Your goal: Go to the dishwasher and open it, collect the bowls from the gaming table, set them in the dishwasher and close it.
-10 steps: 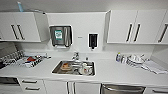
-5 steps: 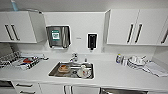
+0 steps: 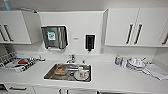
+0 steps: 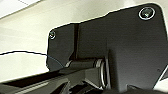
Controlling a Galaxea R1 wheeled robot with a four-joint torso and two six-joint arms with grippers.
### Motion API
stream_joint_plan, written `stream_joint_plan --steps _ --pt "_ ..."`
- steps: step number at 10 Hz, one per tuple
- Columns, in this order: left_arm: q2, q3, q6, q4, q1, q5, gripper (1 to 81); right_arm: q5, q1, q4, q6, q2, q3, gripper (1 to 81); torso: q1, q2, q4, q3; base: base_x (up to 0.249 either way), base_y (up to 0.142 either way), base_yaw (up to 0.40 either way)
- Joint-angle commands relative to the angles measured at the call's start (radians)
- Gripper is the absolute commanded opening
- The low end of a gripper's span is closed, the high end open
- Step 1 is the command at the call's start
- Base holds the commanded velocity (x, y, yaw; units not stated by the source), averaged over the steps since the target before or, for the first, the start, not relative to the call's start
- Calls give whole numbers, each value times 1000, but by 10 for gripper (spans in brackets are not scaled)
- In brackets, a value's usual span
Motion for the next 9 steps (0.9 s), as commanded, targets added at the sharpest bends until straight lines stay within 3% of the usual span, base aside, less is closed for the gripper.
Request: stream_joint_plan --steps 1,6,9 --pt "-9 9 -1 1 -52 55 811 -58 47 -7 -5 -5 11 811 0 0 0 0 111 -95 0" --pt "-9 9 -1 -2 -52 55 811 -57 50 -7 -5 -5 9 811 0 0 0 0 110 -90 0" --pt "-9 9 -1 -7 -52 57 811 -57 51 -7 -5 -4 8 811 0 0 0 0 106 -47 0"
